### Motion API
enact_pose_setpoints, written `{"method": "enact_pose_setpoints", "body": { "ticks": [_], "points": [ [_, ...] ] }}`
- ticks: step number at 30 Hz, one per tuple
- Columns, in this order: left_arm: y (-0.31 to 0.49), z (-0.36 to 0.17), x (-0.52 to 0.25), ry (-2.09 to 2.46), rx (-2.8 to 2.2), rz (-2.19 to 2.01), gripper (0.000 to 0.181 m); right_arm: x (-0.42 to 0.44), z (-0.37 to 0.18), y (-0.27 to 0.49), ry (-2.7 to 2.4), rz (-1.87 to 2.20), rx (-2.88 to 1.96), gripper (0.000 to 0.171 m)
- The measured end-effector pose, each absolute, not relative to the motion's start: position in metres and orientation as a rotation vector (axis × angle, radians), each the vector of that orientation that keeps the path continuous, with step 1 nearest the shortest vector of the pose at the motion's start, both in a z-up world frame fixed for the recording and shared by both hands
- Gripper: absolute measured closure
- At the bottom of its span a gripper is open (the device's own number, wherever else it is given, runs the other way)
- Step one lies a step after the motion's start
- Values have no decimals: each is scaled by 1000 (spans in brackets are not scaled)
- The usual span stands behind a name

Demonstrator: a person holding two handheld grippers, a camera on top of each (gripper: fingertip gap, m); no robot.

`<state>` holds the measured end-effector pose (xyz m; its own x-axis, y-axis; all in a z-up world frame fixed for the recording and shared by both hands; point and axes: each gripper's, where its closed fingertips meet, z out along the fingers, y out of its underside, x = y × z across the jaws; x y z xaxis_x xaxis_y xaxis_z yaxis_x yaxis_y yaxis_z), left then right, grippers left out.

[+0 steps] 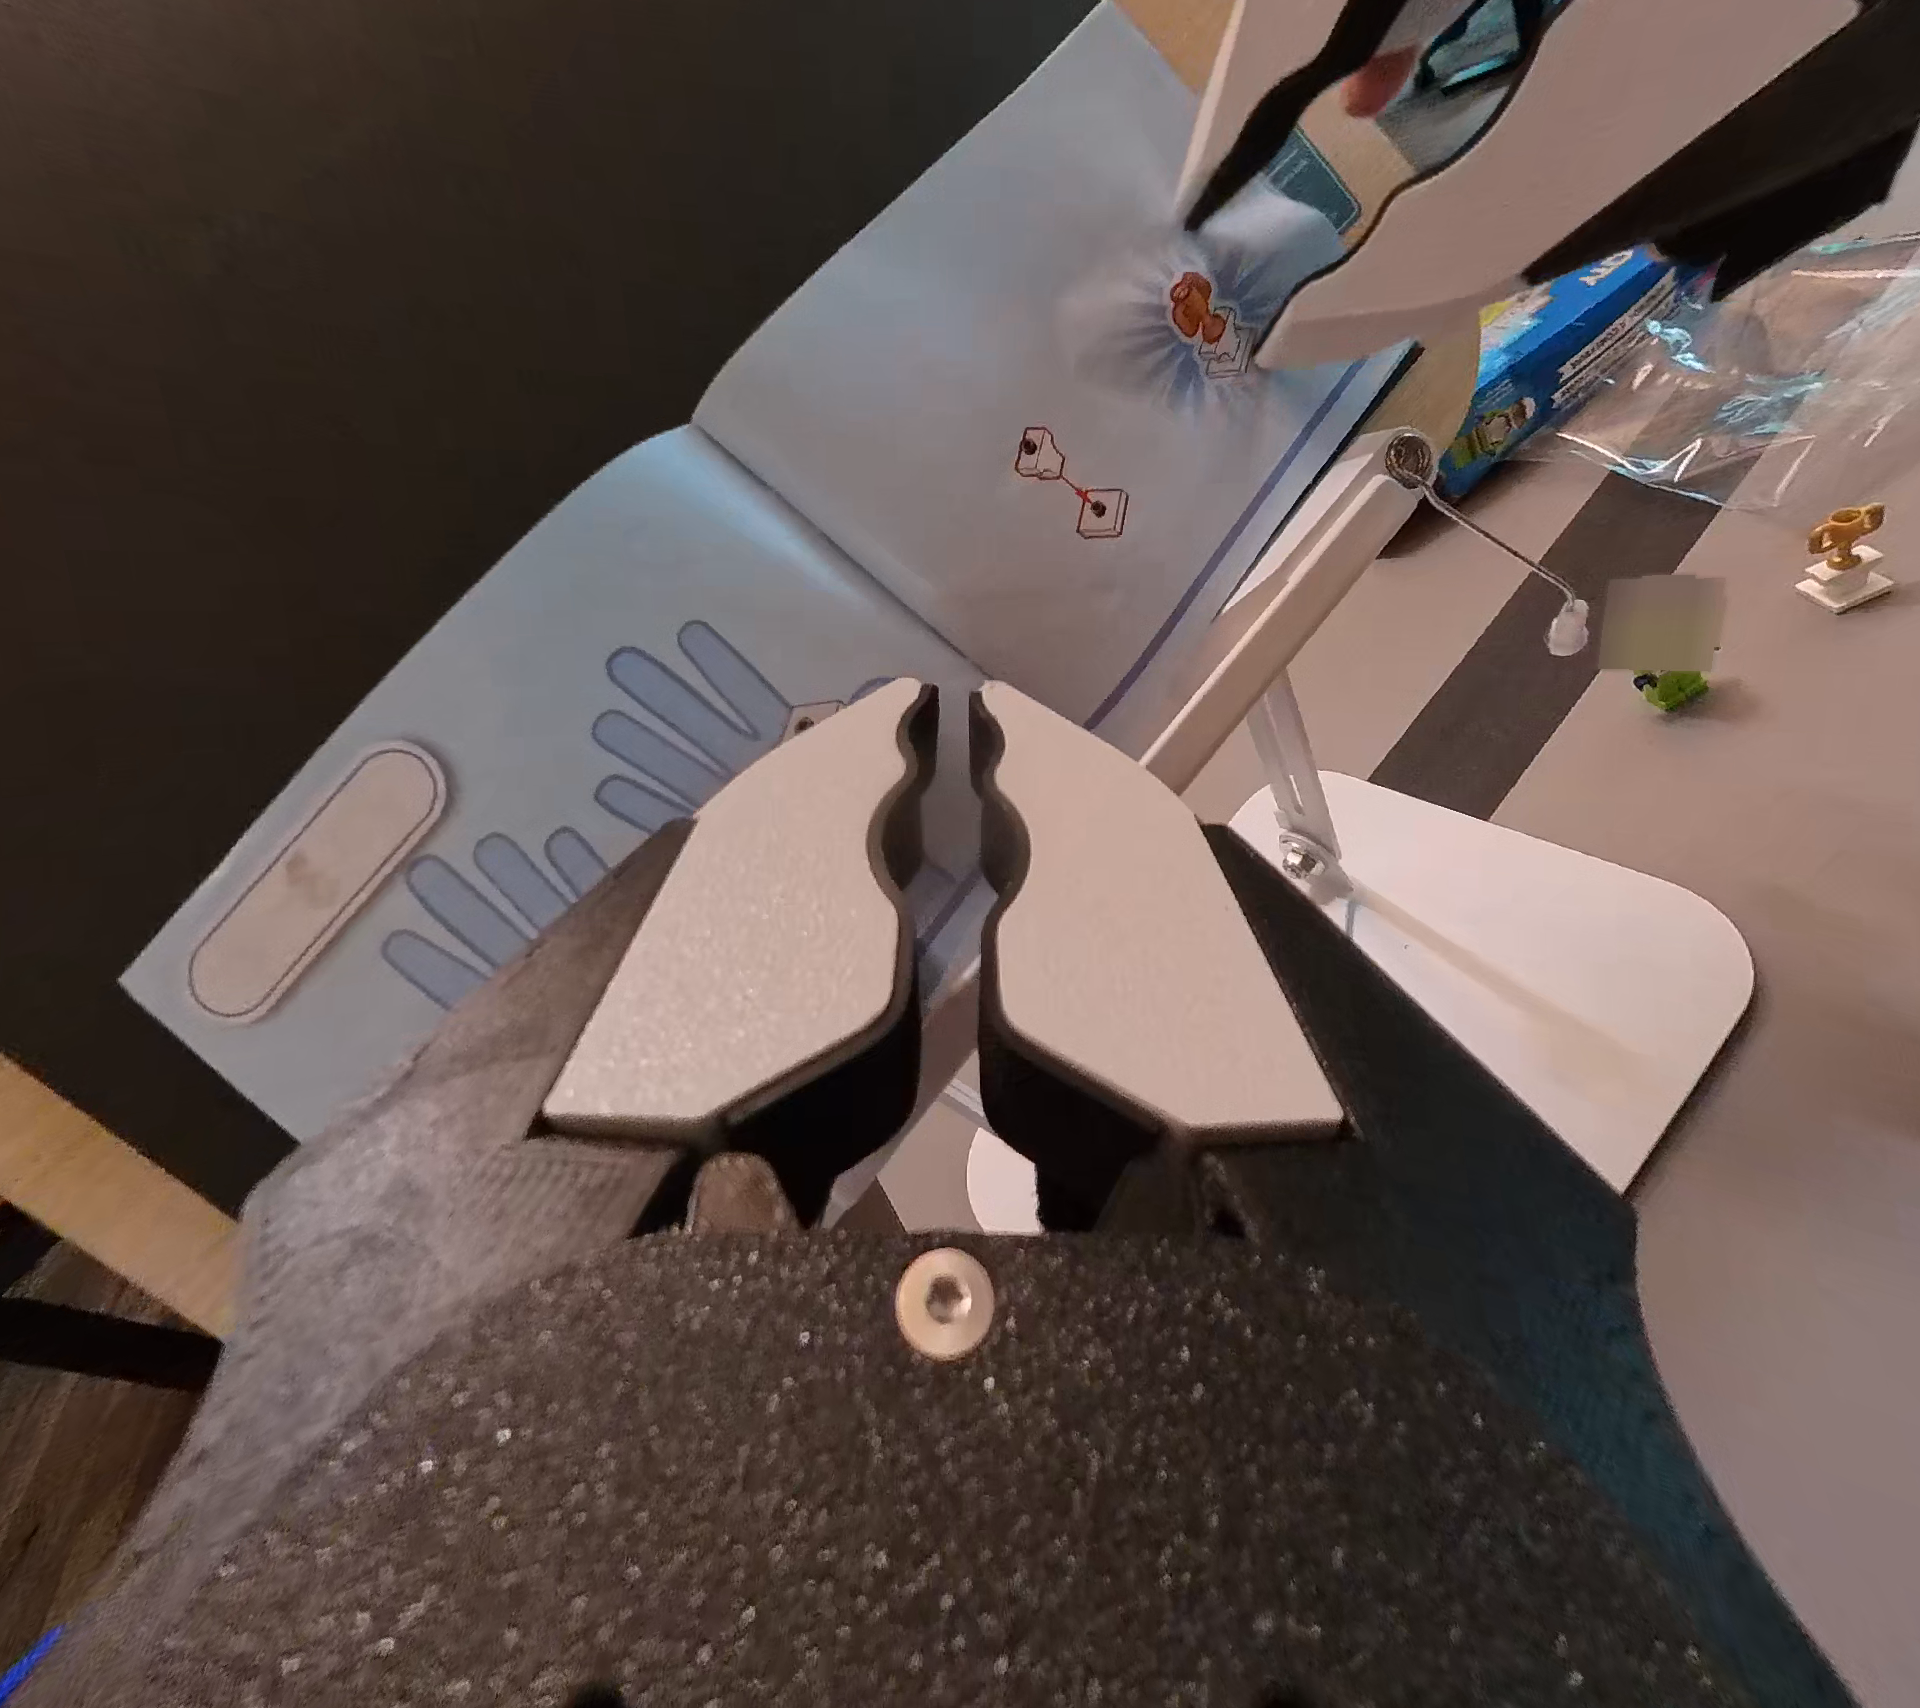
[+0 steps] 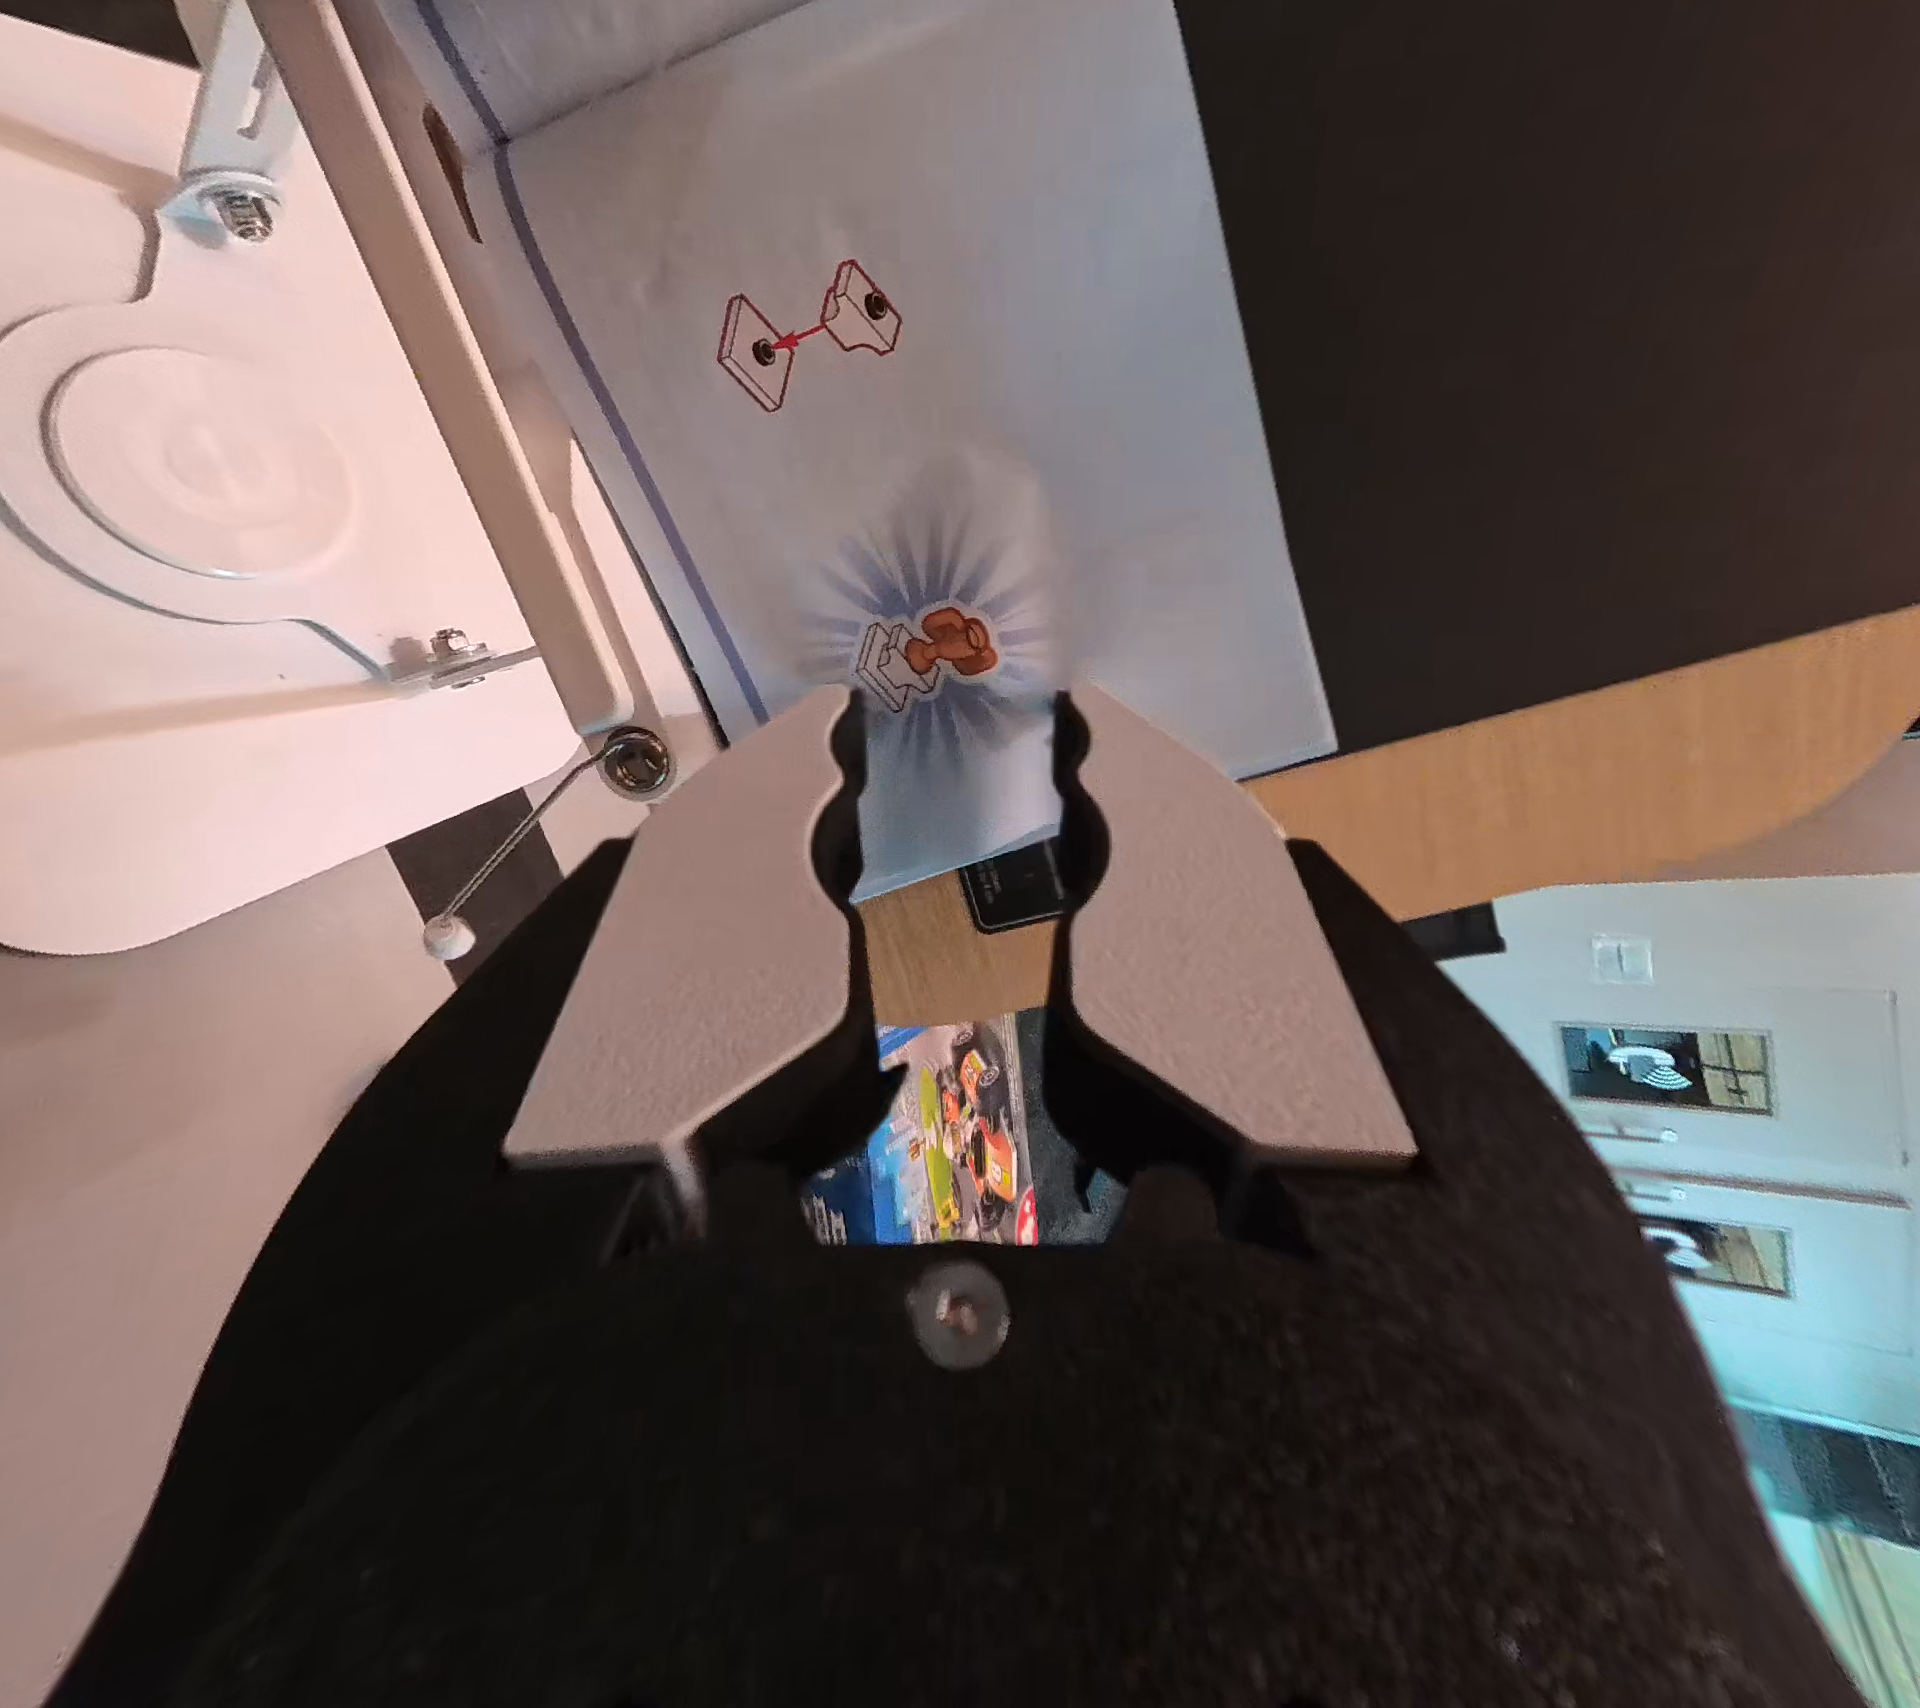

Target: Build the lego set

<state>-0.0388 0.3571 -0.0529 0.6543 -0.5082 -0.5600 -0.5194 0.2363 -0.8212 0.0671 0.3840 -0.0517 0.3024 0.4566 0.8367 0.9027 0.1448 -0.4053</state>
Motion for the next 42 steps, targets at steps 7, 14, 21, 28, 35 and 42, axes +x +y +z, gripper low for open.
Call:
{"method": "enact_pose_setpoints", "body": {
  "ticks": [7, 14, 21, 28, 35, 42],
  "points": [
    [358, -53, -40, 940, -1389, 17, 176, 66, -55, 385, -1297, -485, -1481, 167],
    [354, -50, -37, 942, -1379, 14, 176, 65, -56, 381, -1240, -338, -1546, 171],
    [342, -41, -24, 971, -1336, -7, 174, 59, -51, 358, -1207, -158, -1544, 171],
    [317, -35, 5, 1139, -1199, 45, 145, 46, -41, 340, -1184, -58, -1514, 171],
    [316, -47, 14, 1179, -1108, 238, 134, 23, -32, 328, -1153, 136, -1535, 171],
    [325, -46, -4, 1102, -978, 520, 164, 2, -22, 320, -1139, 270, -1547, 171]
  ]
}}
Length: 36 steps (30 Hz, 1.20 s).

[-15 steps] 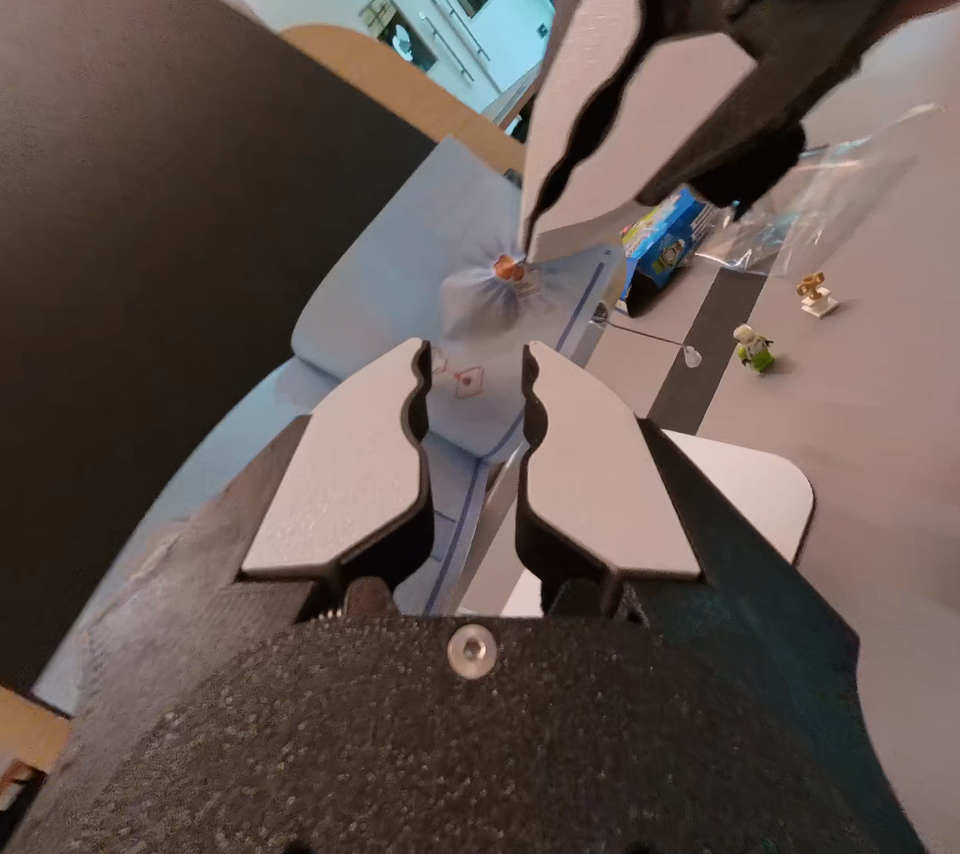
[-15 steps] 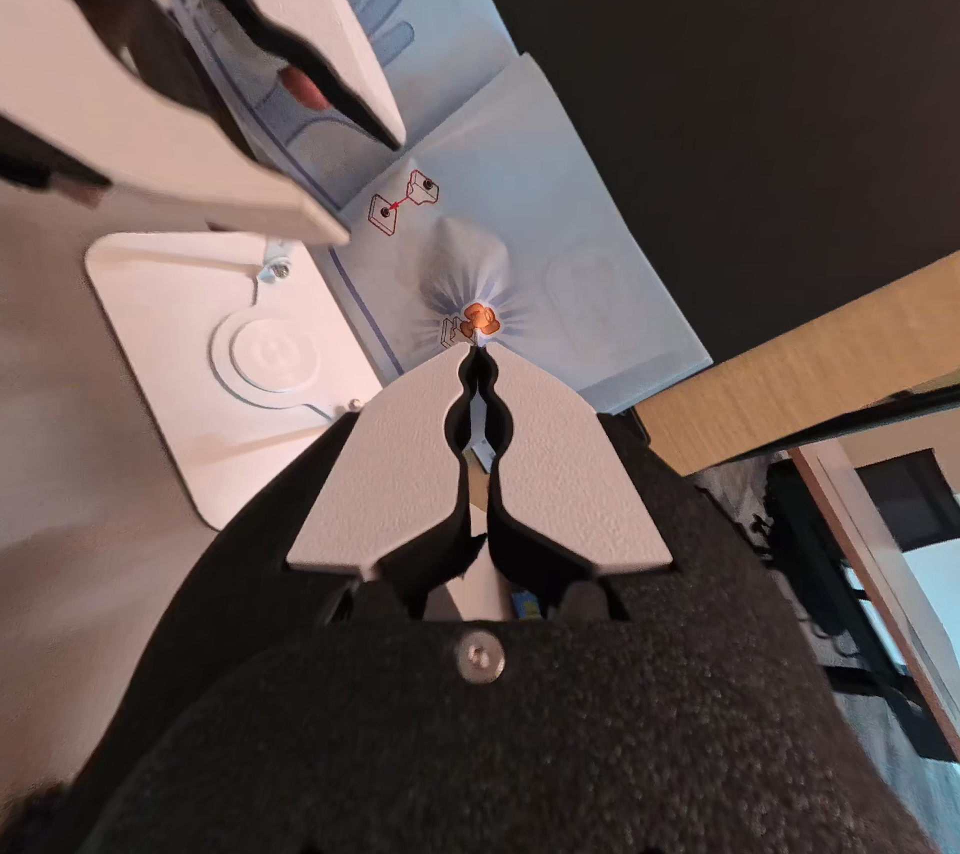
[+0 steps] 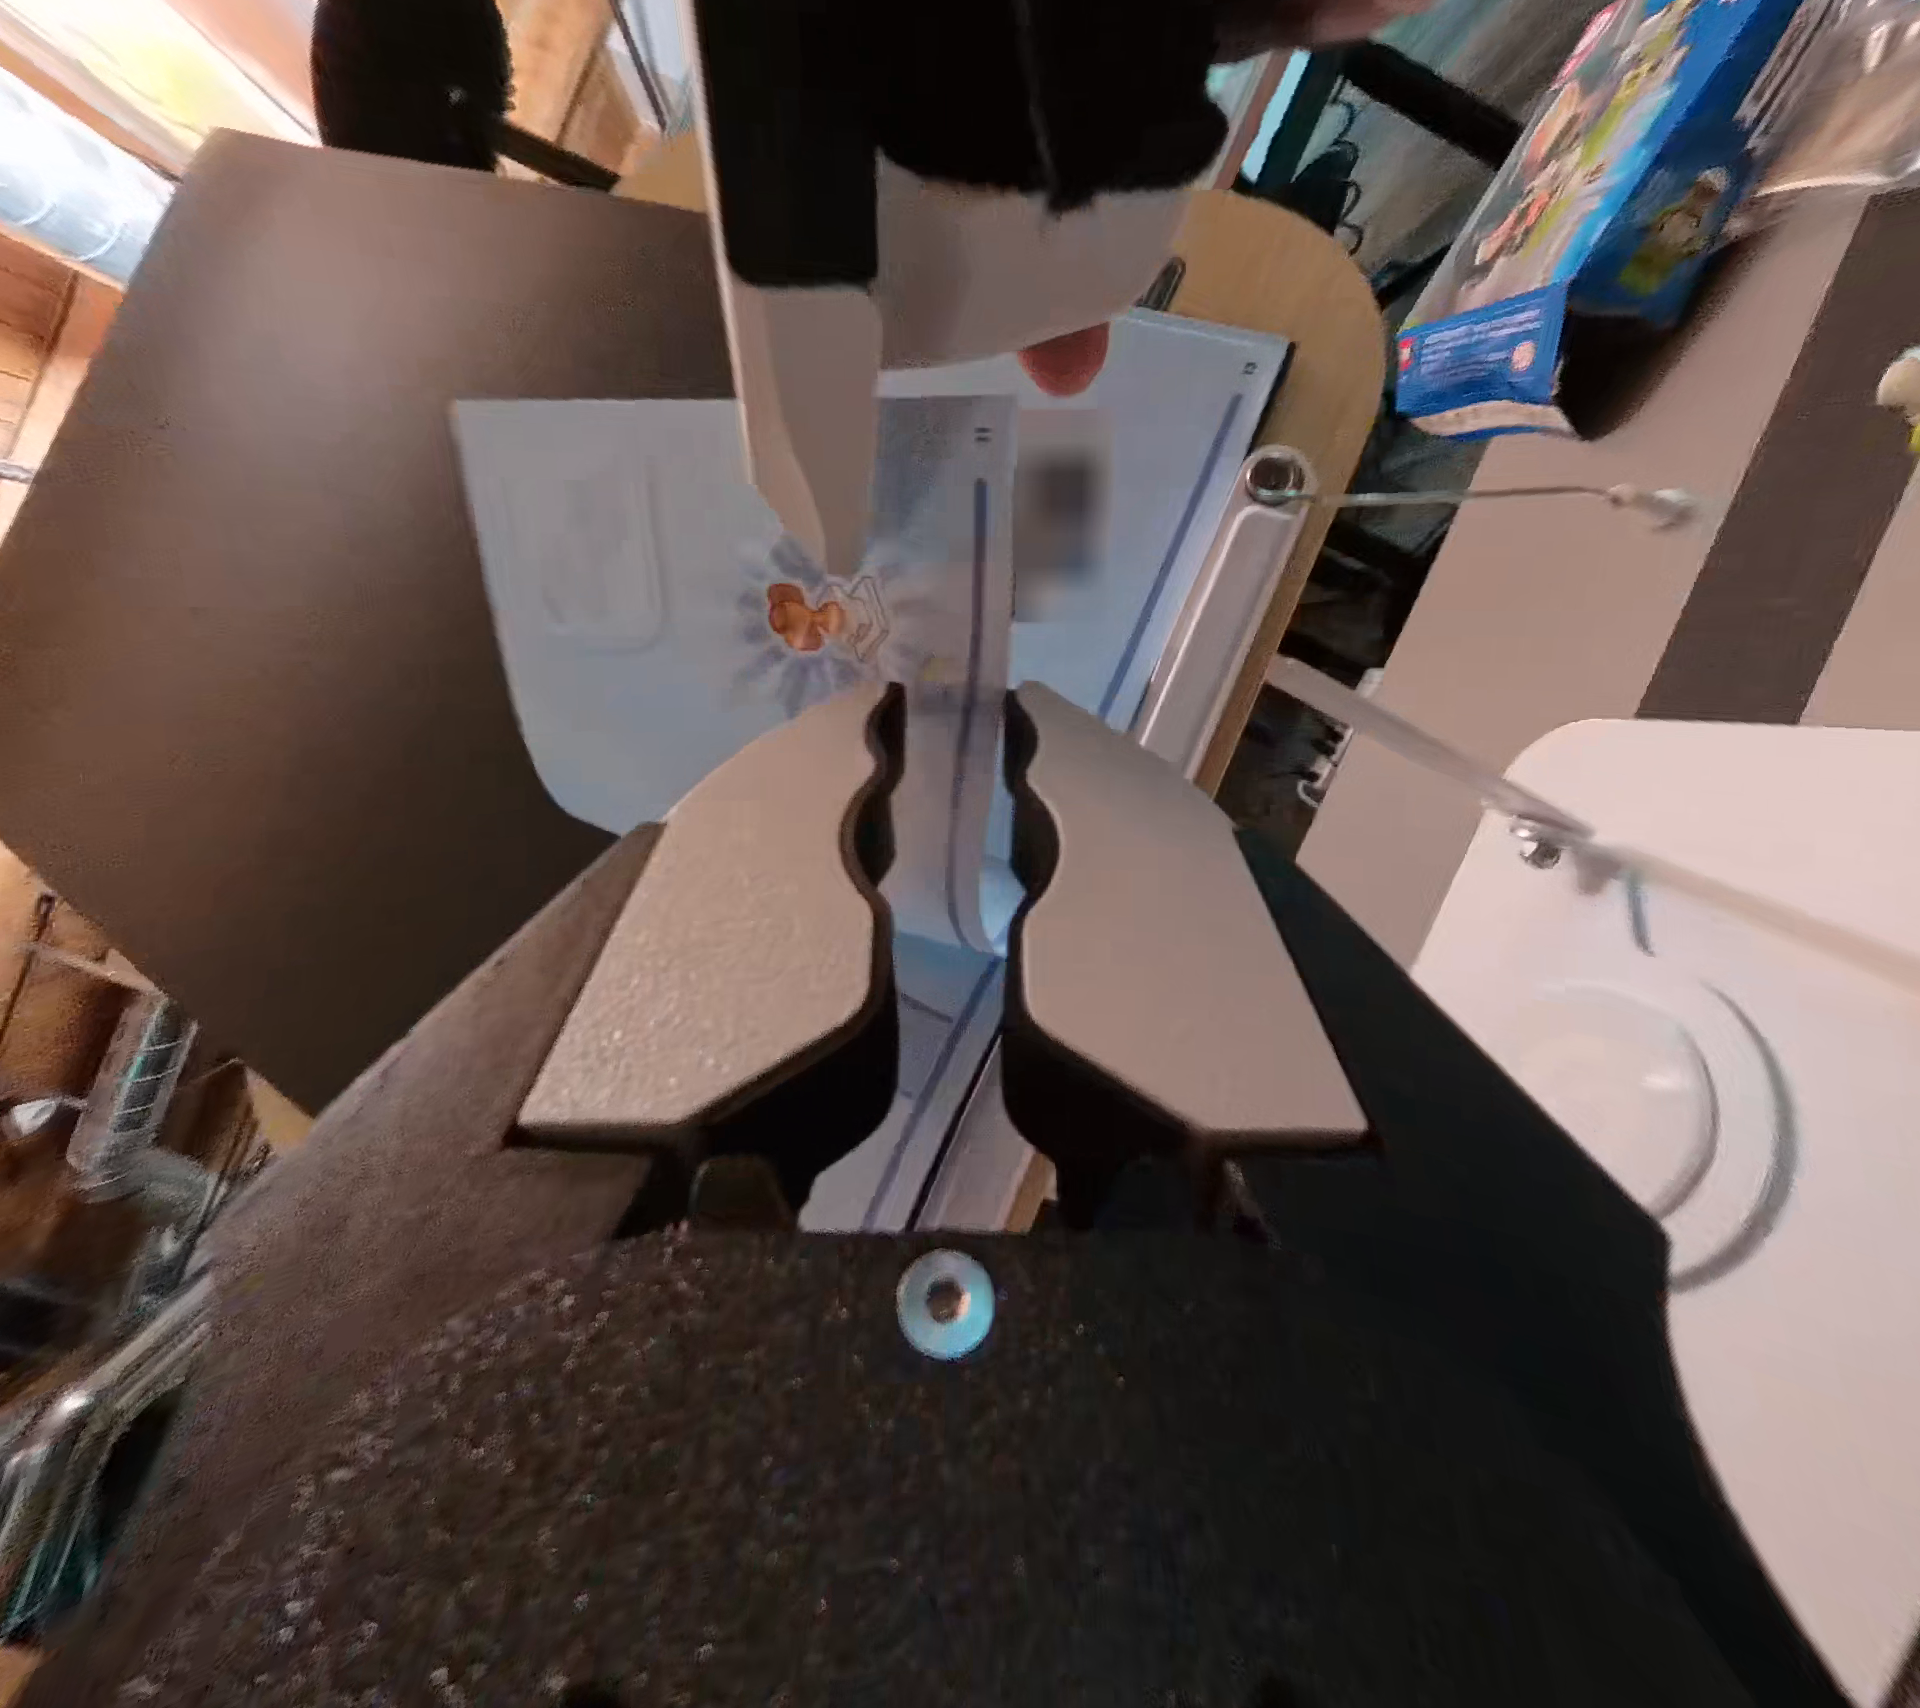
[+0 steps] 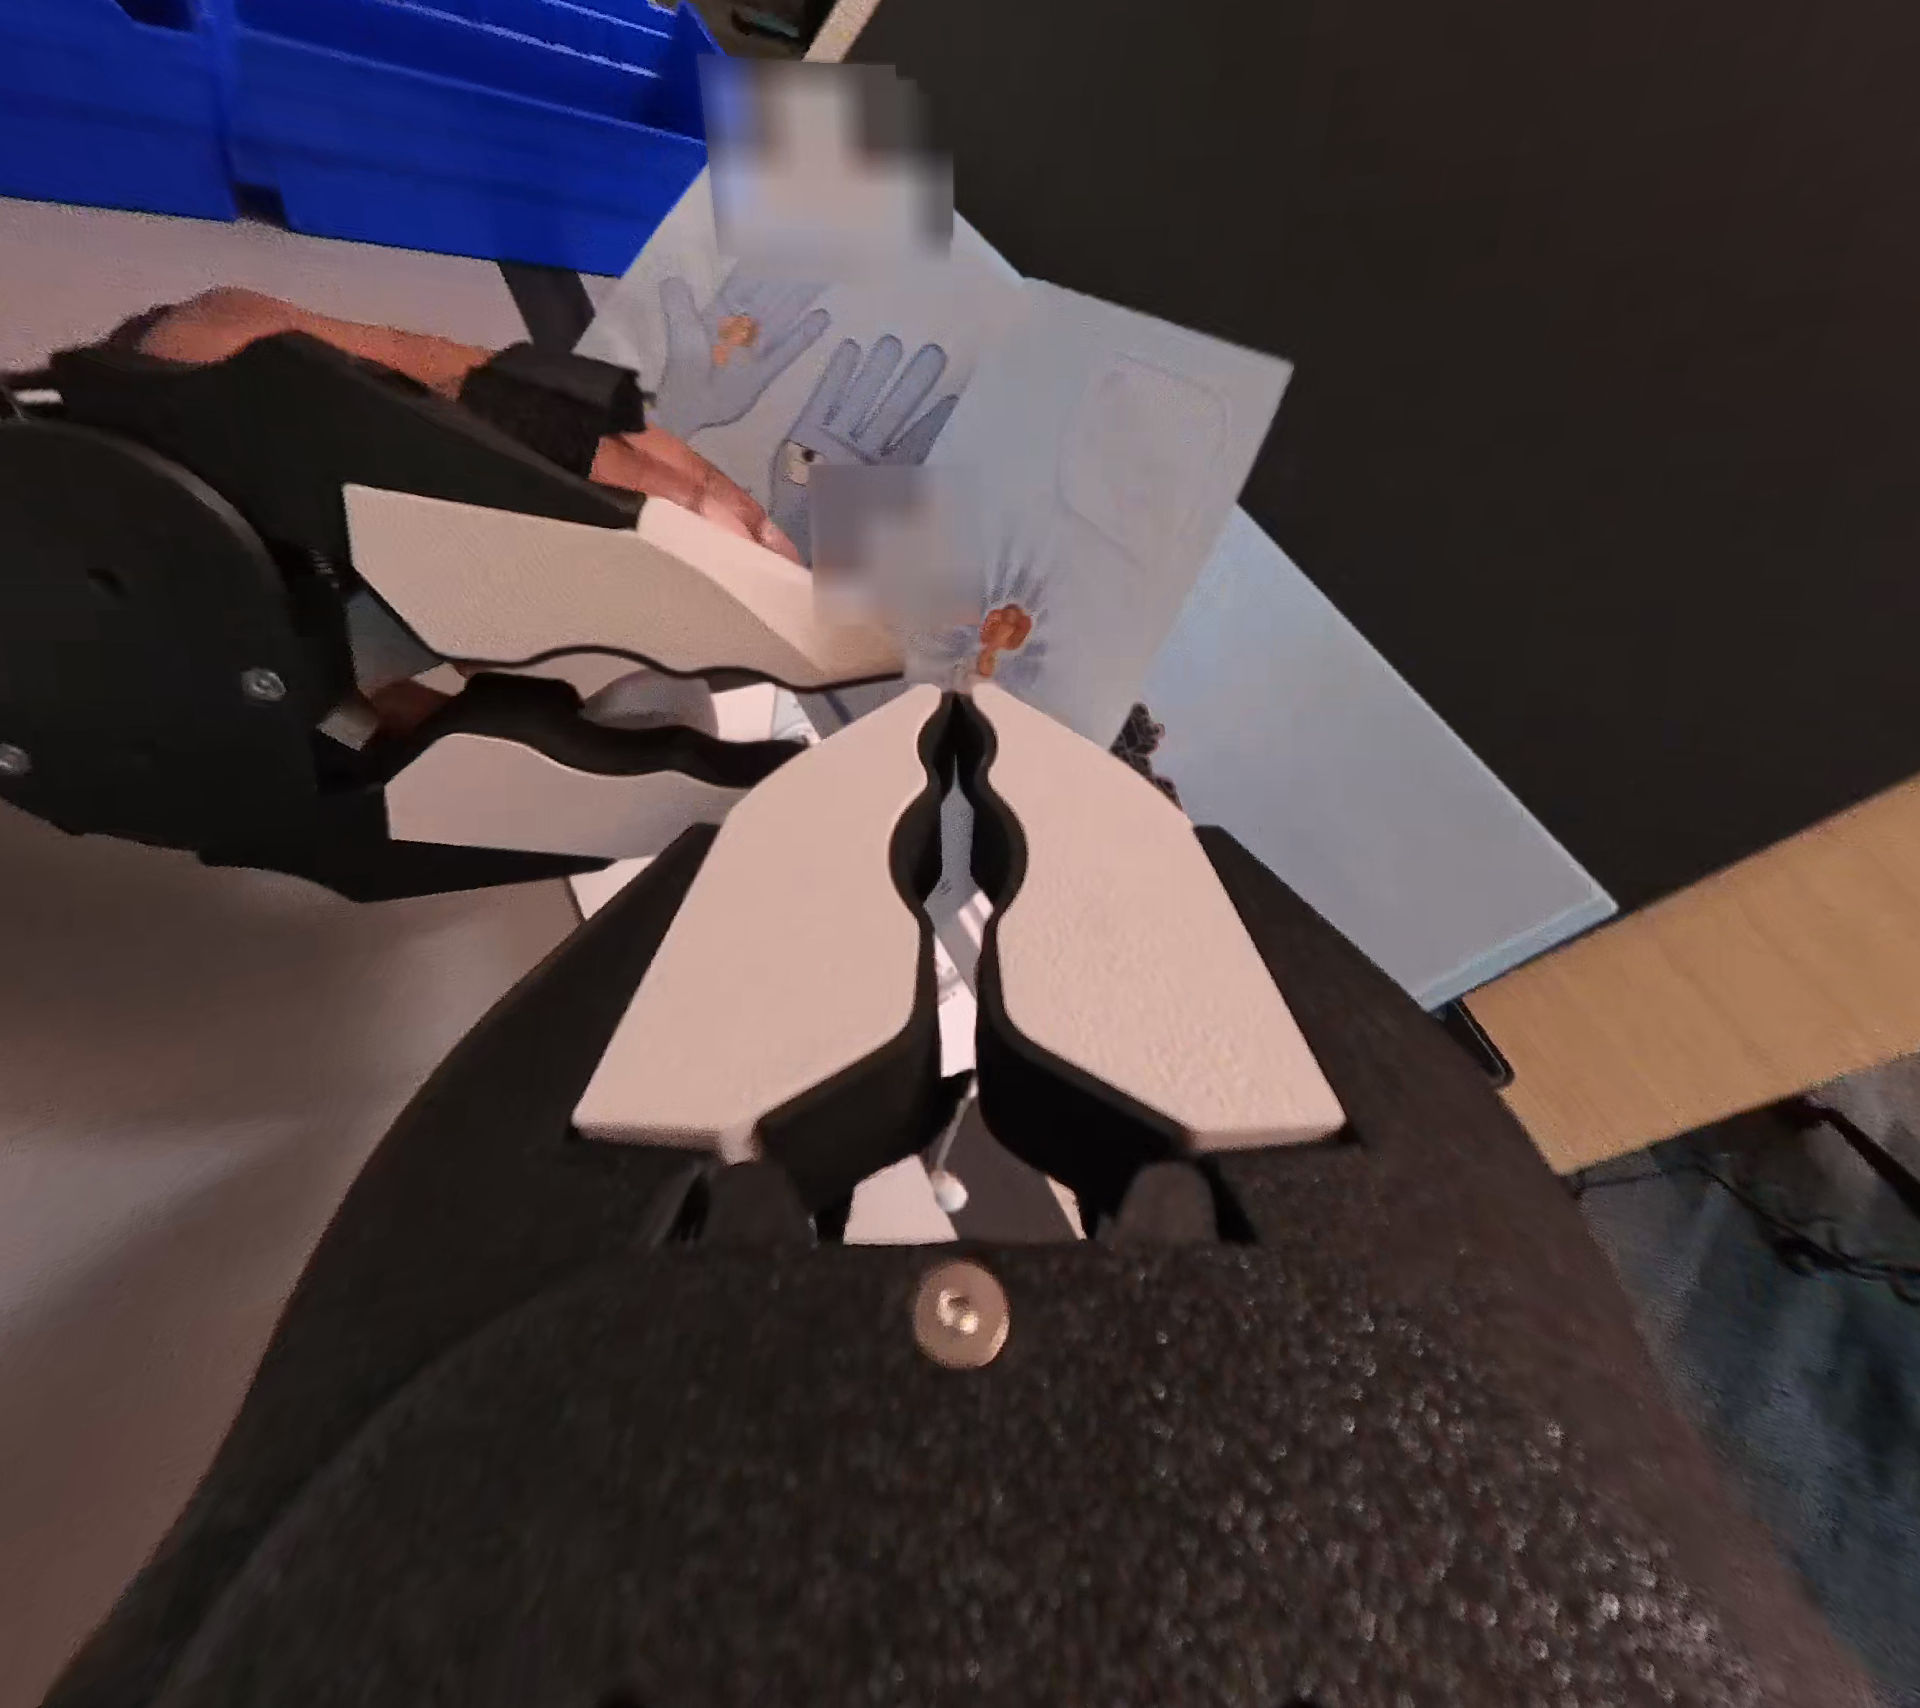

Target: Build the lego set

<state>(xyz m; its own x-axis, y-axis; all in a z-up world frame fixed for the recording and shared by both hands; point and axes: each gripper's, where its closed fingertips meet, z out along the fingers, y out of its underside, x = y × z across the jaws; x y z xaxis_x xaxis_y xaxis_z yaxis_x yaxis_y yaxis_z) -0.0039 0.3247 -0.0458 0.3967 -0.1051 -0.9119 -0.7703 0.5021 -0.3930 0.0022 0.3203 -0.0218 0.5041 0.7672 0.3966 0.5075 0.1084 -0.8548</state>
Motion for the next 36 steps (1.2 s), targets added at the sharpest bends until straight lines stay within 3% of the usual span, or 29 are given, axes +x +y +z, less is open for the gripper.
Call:
{"method": "enact_pose_setpoints", "body": {
  "ticks": [3, 8, 10, 18, 29, 36],
  "points": [
    [326, -40, -13, 1033, -957, 555, 181, -4, -18, 315, -1132, 326, -1540, 171],
    [326, -35, -25, 963, -1014, 497, 181, -2, 11, 294, -1034, 539, -1441, 171],
    [323, -32, -30, 921, -1031, 442, 181, 8, 19, 292, -995, 547, -1414, 163],
    [307, -29, -48, 747, -1139, 137, 181, 52, -29, 343, -1126, -107, -1435, 155],
    [307, -36, -75, 621, -1250, -36, 181, 7, -43, 357, -1240, -275, -1385, 158],
    [312, -53, -85, 500, -1364, -211, 181, 29, -62, 375, -1203, -342, -1493, 161]
  ]
}}
